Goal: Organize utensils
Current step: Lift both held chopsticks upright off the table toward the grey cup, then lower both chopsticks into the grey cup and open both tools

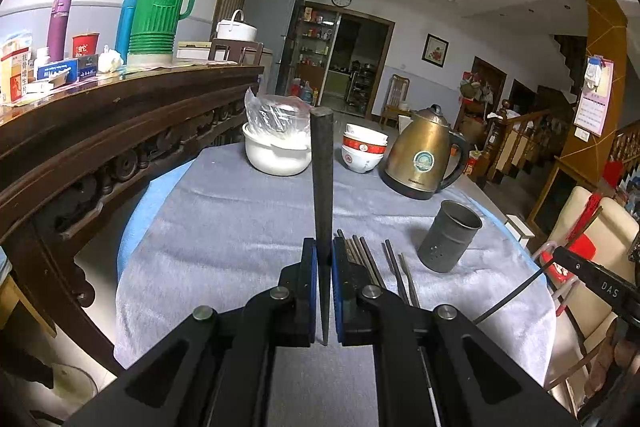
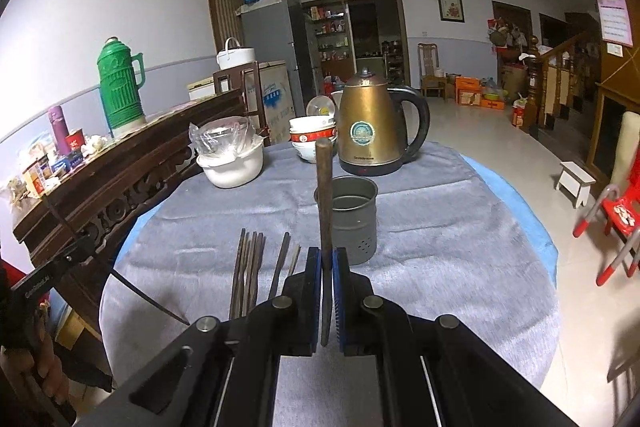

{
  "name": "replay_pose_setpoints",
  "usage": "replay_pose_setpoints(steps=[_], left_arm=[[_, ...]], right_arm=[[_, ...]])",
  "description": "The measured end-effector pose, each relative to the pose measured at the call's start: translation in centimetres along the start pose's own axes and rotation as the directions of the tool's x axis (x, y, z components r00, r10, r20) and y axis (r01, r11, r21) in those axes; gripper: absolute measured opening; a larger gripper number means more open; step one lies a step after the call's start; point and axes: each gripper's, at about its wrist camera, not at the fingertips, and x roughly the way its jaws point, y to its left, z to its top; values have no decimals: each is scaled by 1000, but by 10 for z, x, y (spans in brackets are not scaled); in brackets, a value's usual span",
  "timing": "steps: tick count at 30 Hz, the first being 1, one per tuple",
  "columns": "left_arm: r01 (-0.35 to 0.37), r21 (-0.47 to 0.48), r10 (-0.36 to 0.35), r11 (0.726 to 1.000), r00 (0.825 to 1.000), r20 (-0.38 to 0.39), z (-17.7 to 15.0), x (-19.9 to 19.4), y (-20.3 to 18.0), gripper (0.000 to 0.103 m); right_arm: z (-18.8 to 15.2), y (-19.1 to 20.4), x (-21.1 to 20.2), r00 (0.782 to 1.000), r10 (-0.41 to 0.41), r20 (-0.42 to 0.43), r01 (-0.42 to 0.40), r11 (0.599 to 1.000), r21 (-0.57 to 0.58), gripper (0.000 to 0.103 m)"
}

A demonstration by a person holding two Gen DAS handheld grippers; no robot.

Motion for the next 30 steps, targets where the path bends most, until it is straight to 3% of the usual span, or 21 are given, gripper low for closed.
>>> replay_pose_setpoints(steps=[10, 18, 30], left_arm=[[-2, -7, 2, 1000, 1000, 20, 7, -5, 1, 7], [75, -17, -74, 997, 995, 65, 38, -10, -15, 7], [271, -42, -260, 962, 950, 171, 120, 15, -73, 7]], right_arm=[[7, -2, -4, 1000, 7, 30, -7, 1000, 5, 6], [26, -4, -16, 996, 9, 92, -9, 1000, 6, 6], [96, -20, -36, 960, -5, 280, -3, 1000, 27, 6]])
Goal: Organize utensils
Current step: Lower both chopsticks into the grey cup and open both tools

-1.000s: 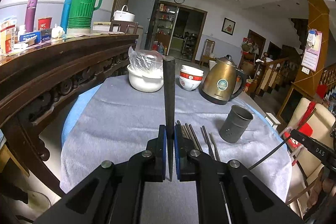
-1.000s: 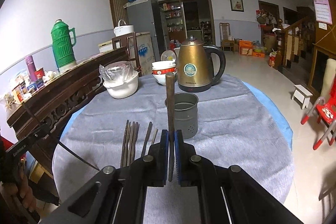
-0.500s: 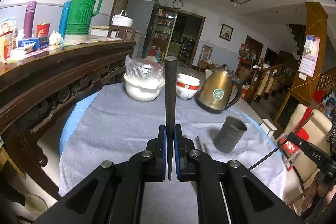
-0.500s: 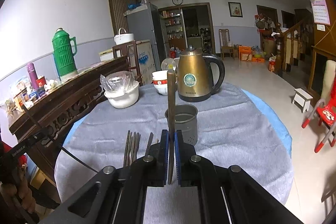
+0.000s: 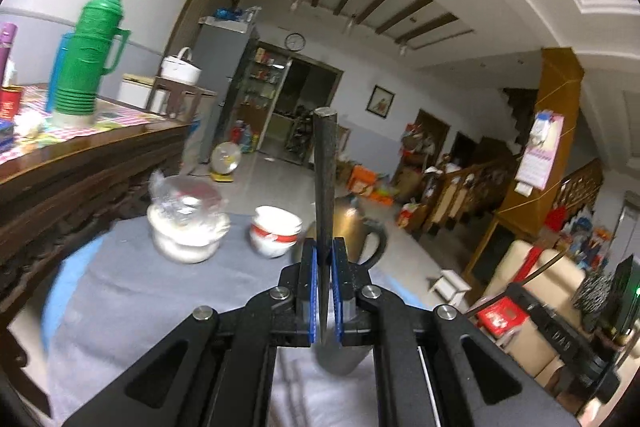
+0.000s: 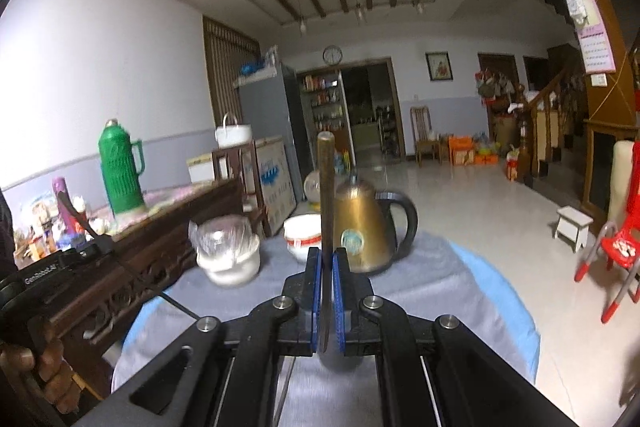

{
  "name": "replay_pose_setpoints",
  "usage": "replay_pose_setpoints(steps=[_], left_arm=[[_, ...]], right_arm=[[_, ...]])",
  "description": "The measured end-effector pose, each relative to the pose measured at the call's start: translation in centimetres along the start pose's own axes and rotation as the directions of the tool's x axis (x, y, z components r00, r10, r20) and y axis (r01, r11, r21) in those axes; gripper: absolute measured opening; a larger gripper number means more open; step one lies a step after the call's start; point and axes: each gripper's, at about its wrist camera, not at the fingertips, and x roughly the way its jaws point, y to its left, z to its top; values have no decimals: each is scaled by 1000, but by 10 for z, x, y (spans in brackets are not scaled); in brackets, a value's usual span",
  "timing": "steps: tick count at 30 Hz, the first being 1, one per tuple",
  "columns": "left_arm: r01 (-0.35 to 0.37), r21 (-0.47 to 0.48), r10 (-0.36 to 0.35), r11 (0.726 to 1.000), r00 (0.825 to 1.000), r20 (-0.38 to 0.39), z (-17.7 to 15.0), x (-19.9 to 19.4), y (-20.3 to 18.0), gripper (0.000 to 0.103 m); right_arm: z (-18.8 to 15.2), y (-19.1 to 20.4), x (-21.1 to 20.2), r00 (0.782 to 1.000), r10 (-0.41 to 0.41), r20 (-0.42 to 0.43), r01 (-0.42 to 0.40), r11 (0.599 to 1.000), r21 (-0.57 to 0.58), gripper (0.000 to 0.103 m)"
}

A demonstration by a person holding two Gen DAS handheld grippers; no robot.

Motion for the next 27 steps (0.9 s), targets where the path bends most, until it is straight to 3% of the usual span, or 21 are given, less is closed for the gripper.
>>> replay_pose_setpoints(steps=[5, 14, 27], left_arm=[[52, -11, -53, 999, 998, -42, 6, 49, -19, 7], [48, 2, -47, 999, 985, -169, -18, 122, -25, 7], [33, 23, -24, 999, 954, -300, -56, 162, -26, 7]], right_arm=[[9, -5, 30, 1000, 7, -9, -7, 1000, 14, 6], [-6, -21, 85, 994, 8, -108, -4, 999, 37, 6], [-33, -36, 131, 975, 1, -223, 9, 999, 43, 6]])
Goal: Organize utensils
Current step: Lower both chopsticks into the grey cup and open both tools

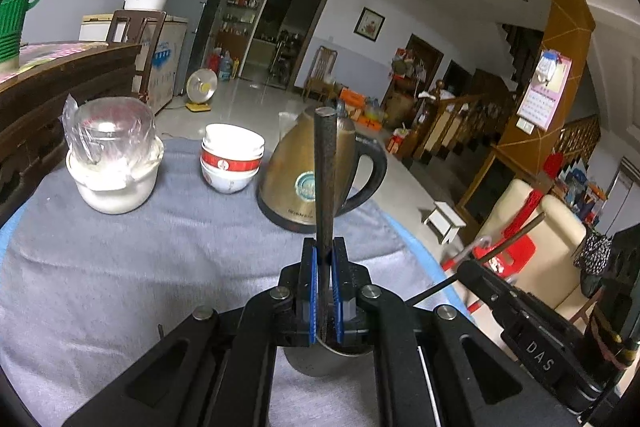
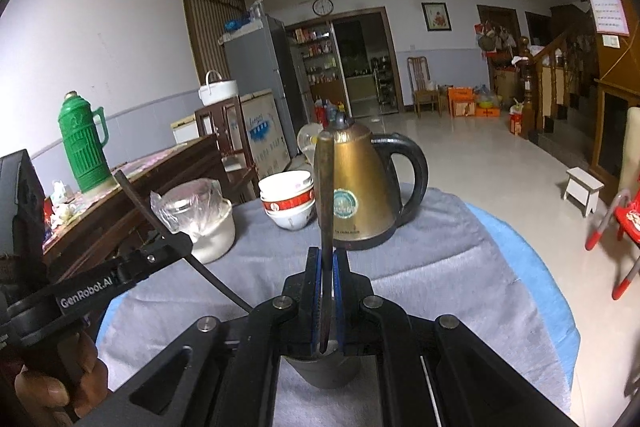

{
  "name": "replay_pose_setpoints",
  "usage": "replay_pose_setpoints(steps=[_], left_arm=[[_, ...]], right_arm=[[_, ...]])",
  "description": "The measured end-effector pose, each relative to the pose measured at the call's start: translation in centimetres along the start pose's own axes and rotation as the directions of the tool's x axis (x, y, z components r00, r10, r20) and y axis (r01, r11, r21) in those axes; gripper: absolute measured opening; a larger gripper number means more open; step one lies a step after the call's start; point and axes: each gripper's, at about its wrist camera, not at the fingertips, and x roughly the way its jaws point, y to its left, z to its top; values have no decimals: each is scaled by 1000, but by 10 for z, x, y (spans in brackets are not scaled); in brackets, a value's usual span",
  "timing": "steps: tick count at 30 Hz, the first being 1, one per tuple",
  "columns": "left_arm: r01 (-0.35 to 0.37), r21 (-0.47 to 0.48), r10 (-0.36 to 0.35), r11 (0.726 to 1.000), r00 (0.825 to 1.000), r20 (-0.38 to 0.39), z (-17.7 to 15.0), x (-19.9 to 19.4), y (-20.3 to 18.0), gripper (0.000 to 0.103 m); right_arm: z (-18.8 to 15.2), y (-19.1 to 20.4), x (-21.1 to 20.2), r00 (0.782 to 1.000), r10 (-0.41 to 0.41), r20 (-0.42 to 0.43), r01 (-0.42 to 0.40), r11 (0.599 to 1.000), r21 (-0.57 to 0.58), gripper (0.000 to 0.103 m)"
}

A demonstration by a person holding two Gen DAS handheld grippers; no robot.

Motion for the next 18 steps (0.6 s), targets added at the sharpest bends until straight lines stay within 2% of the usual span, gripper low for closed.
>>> replay_pose_setpoints(steps=[6, 9, 11, 13, 14, 15, 16, 18], left_arm=[[-24, -20, 23, 999, 998, -51, -2, 9, 4, 7], [-58, -19, 56, 998, 997, -57, 1, 4, 6, 27], [-68, -33, 67, 997, 997, -29, 4, -11, 10, 53], [-84, -42, 85, 996, 996, 11, 7, -26, 12, 62], [-92, -46, 94, 995, 995, 27, 9, -35, 14, 65], [-96, -51, 99, 994, 994, 44, 12, -45, 16, 65], [-98, -55, 101, 994, 993, 57, 13, -53, 19, 66], [-111, -72, 118, 991, 988, 97, 14, -77, 28, 68]], right_arm=[[-2, -4, 11, 999, -9, -52, 10, 1000, 19, 8], [-2, -4, 14, 996, -45, -76, 46, 999, 13, 9], [0, -4, 7, 996, -58, -64, 59, 998, 15, 11], [3, -4, -1, 996, -74, -46, 75, 997, 18, 26], [4, -4, -9, 997, -77, -29, 77, 997, 23, 43], [5, -3, -16, 997, -81, -10, 81, 996, 25, 68], [6, -3, -24, 996, -88, 16, 88, 996, 23, 74], [8, 0, -43, 993, -102, 61, 101, 995, 17, 75]])
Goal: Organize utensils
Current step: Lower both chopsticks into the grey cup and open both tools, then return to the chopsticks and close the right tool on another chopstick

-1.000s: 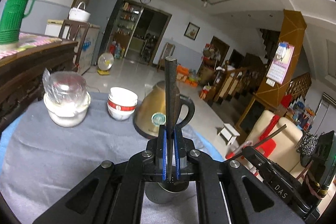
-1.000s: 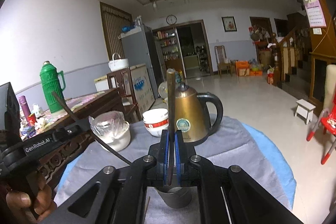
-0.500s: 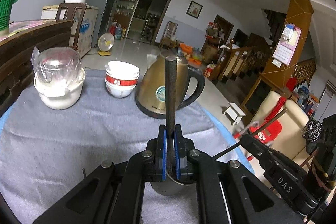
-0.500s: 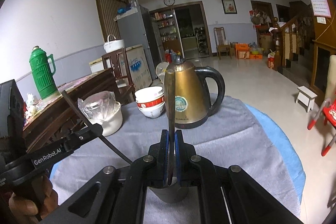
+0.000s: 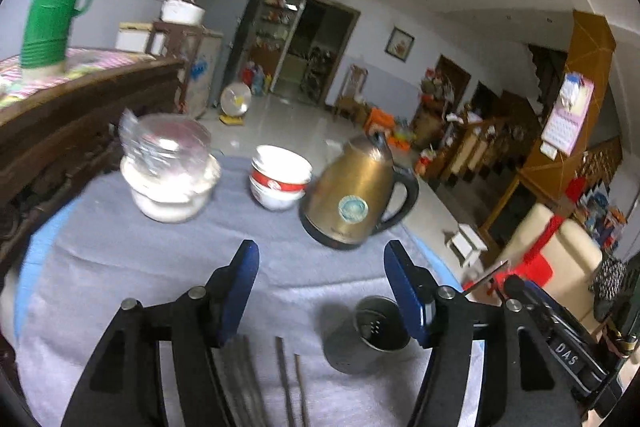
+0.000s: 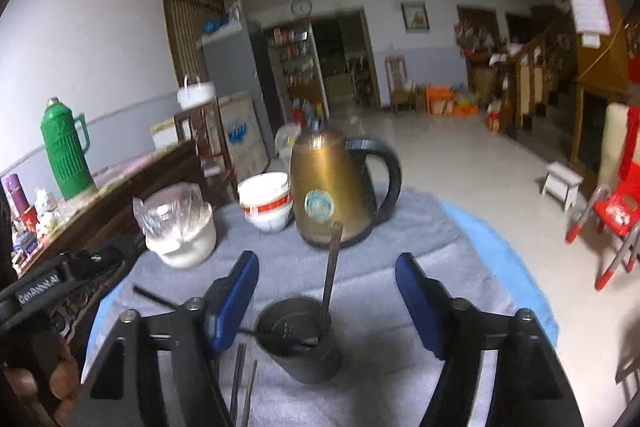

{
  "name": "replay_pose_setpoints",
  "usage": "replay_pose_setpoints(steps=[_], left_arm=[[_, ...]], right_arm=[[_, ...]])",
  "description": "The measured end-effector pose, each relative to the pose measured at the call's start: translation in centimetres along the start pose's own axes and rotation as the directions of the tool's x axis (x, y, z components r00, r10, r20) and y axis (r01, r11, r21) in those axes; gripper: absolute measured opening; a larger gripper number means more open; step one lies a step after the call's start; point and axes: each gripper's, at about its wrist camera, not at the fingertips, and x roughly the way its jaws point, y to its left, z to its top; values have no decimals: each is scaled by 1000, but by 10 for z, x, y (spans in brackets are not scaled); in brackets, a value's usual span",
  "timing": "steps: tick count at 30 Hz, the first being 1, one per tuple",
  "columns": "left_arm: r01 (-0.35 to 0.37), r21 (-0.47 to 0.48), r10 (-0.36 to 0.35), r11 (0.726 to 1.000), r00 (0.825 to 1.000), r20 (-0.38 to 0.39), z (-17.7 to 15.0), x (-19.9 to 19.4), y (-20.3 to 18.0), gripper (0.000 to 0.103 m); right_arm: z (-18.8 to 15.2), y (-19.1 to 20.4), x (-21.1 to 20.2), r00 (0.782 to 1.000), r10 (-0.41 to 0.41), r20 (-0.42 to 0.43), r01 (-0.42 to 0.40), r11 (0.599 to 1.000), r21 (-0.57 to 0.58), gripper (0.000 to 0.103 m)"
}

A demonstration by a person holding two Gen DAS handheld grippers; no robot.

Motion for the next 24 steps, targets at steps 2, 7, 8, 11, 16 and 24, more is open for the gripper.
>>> replay_pose_setpoints(steps=[2, 7, 8, 11, 16, 24], left_arm=[[-22, -24, 23, 999, 999, 40, 0, -22, 12, 75], [-90, -84, 97, 992, 992, 83, -14, -63, 51, 82], [-108, -97, 115, 989, 991, 72, -20, -67, 61, 82], [-165, -134, 165, 977, 986, -9, -45, -68, 90, 82], [-259, -189, 224, 947, 957, -186, -95, -57, 129, 82], [-306, -151, 239, 940, 905, -352, -149, -48, 138, 82]], right_arm=[[-1, -1, -15, 1000, 8, 18, -8, 1000, 14, 75], [-15, 2, -39, 999, 33, 3, -33, 999, 14, 75], [-25, 4, -40, 999, 46, -29, -45, 999, 8, 75], [-51, 12, -32, 989, 67, -135, -69, 998, -13, 75], [-100, 22, 1, 920, 136, -367, -137, 990, 22, 74], [-154, 34, 51, 776, 215, -593, -193, 976, 102, 44]])
